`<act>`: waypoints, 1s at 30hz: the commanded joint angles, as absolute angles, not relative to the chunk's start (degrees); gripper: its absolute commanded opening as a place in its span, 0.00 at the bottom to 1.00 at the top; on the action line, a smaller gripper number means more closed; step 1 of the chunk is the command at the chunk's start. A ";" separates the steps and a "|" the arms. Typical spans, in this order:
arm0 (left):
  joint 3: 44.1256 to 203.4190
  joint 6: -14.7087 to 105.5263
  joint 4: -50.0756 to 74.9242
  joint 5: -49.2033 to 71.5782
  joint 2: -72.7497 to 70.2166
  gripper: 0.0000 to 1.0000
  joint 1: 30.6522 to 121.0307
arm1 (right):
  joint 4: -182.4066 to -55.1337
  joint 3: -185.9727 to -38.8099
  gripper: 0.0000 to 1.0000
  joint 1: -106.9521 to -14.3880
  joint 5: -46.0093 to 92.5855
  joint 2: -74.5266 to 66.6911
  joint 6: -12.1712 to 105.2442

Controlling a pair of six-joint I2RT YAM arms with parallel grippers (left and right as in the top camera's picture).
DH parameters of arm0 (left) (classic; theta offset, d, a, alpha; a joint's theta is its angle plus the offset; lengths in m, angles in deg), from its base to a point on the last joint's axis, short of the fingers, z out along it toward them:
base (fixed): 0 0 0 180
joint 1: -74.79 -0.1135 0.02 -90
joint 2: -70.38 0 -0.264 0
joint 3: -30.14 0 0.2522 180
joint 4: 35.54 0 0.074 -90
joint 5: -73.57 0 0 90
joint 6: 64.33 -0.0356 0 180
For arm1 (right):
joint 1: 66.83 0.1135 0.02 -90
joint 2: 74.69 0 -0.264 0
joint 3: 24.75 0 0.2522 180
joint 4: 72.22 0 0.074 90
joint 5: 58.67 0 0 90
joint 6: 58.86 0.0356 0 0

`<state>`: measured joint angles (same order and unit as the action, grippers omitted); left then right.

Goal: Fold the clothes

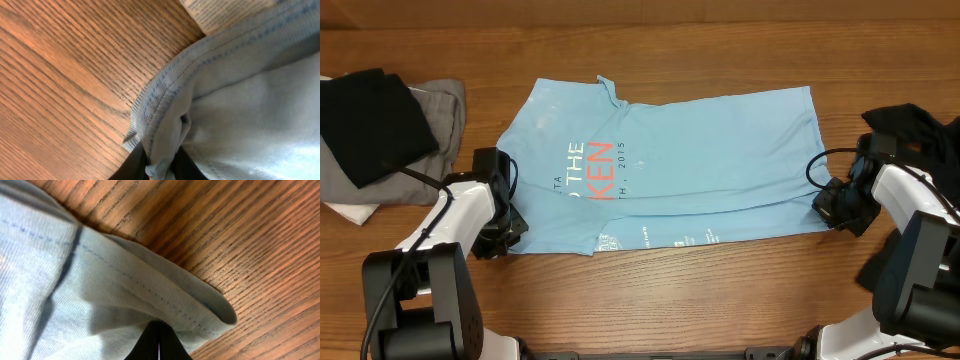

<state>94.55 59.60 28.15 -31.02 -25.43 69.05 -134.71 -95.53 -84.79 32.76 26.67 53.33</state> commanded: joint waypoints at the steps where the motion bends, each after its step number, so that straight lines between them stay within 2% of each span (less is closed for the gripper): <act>1: 99.62 57.68 30.77 -31.85 -25.28 0.25 69.16 | -135.61 -92.95 0.04 -84.94 34.25 28.94 53.81; 10: 110.64 52.79 35.80 -28.72 -22.68 0.31 74.96 | -135.39 -92.95 0.04 -84.94 34.25 28.94 53.81; 13: 111.75 47.15 33.68 -24.37 -21.95 0.32 79.39 | -135.35 -92.95 0.04 -84.94 34.25 28.94 53.81; 16: 111.62 38.99 30.66 -19.46 -22.13 0.33 88.42 | -135.17 -92.95 0.05 -84.94 34.25 28.94 53.81; 24: 111.10 36.76 30.38 -19.63 -22.24 0.37 99.59 | -134.76 -92.95 0.05 -84.94 34.25 28.94 53.79; 30: 108.41 35.93 28.35 -19.57 -23.75 0.40 102.61 | -134.74 -92.95 0.06 -84.94 34.25 28.94 53.62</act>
<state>110.07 38.29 28.52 -20.07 -22.96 101.67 -134.54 -95.51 -84.79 32.78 26.65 53.40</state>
